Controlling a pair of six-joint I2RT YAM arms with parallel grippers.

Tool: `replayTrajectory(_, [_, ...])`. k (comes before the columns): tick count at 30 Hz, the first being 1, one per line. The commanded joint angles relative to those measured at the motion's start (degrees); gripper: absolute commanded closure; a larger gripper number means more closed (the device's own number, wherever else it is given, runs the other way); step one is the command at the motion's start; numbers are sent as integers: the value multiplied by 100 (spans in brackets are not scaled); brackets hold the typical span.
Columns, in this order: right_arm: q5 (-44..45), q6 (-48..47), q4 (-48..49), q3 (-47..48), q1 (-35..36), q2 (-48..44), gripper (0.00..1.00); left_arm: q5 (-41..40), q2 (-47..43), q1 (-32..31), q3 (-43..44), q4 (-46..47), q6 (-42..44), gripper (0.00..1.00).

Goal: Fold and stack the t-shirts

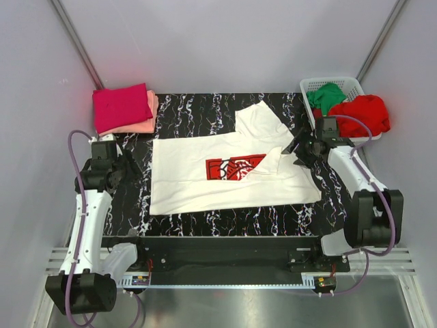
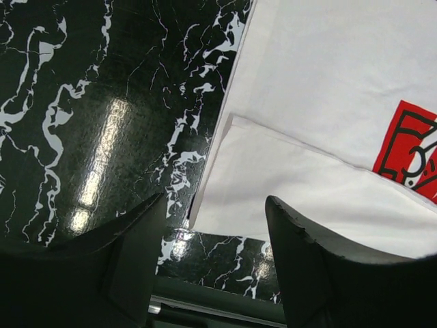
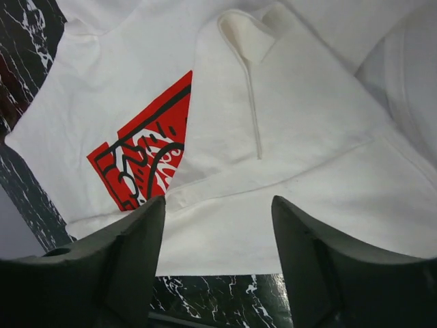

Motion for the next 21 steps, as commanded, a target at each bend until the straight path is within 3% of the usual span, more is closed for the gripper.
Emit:
replayTrajectory(1, [-347,0,457,184,188,353,36,-301,-260,73,30,251,137,36])
replayTrajectory(8, [-173,53,538,510,575,1391,46,-354,-682,320,-49,339,119,36])
replayTrajectory(21, [73,71,784,317,619,1945,54,-336,-709,329,-67,348,110,36])
